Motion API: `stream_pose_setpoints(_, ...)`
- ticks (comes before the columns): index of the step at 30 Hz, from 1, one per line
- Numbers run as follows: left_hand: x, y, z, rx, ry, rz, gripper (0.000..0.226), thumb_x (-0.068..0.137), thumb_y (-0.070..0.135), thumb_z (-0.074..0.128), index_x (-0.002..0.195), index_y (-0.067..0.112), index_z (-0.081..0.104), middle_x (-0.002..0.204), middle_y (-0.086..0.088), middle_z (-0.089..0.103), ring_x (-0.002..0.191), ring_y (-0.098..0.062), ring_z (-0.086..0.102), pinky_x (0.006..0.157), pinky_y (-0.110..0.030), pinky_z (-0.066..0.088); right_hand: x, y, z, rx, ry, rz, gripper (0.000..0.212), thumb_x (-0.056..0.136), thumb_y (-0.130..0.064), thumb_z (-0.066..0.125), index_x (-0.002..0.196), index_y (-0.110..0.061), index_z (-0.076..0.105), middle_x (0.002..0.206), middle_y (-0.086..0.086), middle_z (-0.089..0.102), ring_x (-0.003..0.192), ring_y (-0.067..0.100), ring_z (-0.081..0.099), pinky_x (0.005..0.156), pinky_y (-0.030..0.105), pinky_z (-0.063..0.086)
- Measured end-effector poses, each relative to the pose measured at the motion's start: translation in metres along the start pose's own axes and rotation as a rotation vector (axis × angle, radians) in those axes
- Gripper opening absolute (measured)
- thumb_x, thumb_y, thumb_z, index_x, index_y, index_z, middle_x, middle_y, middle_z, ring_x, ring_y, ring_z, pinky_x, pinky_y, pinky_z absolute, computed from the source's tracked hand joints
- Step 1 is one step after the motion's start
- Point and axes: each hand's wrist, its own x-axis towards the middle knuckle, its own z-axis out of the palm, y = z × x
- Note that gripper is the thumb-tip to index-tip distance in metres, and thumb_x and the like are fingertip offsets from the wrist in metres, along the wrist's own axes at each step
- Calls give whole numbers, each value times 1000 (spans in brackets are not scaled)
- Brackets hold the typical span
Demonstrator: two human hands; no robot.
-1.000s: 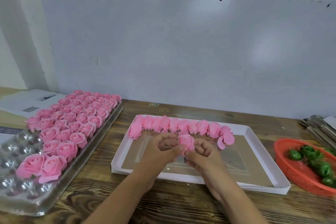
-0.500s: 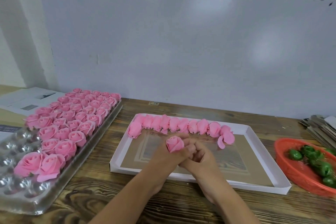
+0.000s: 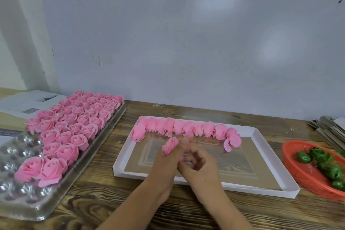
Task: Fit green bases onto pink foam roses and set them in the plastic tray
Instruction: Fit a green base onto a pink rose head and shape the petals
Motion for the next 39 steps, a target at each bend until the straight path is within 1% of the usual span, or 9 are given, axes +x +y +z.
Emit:
stream_pose_setpoints(4,-3,4,-2,-40,-48,-13,35,84,43,67,105,18,78,99,-12,76,93,-24,73,83,-33,58,-3,-8,-1,38,-10,37,21,68,-12,75,86,-23,75,78,2,72,70,12,62,65,21,53)
stream_pose_setpoints(8,-6,9,-7,-28,-110,-50,41,83,53,66,101,18,79,100,-4,76,93,-16,71,73,-26,56,-5,-14,-6,226,-123,304,5,82,-5,71,82,-5,75,79,14,68,68,17,60,66,22,55)
stream_pose_setpoints(11,-5,7,-9,-22,-104,-67,48,83,58,65,100,16,79,101,0,75,98,-13,71,79,-26,56,-5,-17,-8,420,-153,469,7,77,-12,73,77,-5,74,76,13,63,64,14,58,63,21,55)
stream_pose_setpoints(16,-6,7,-6,35,-16,-29,46,80,62,64,91,20,80,97,1,76,94,-15,73,77,-26,57,-5,-19,-5,366,-195,445,25,75,-19,81,93,-3,76,88,14,68,76,14,64,71,22,57)
stream_pose_setpoints(19,-8,7,-3,21,-24,-20,49,73,66,70,86,20,80,90,-1,75,85,-15,72,71,-28,58,-5,-22,-5,337,-204,454,28,72,-26,83,86,-4,74,82,13,67,71,15,62,68,23,56)
stream_pose_setpoints(25,-11,9,-5,-22,-92,-51,52,70,65,71,87,16,79,85,-8,71,82,-21,69,77,-34,60,-5,-26,-4,442,-230,686,30,79,-33,65,78,-4,72,72,15,62,58,20,63,54,26,56)
stream_pose_setpoints(32,-11,10,-6,-13,-21,-52,55,72,69,72,87,16,79,82,-8,72,79,-23,68,70,-32,58,-8,-24,1,253,-211,475,33,74,-34,70,92,-7,63,78,6,63,70,15,61,71,26,56)
stream_pose_setpoints(36,-12,9,-6,10,-51,-55,55,72,71,71,86,19,80,84,-7,72,81,-25,65,73,-37,53,-9,-24,3,310,-217,464,25,80,-33,67,77,-8,66,74,12,60,62,16,59,63,25,54)
stream_pose_setpoints(39,-13,10,-4,-4,-62,-57,60,67,74,72,87,18,80,73,-19,54,66,-28,52,69,-35,45,-9,-23,0,399,-247,595,38,86,-41,59,75,-7,71,69,13,61,56,17,59,54,24,53)
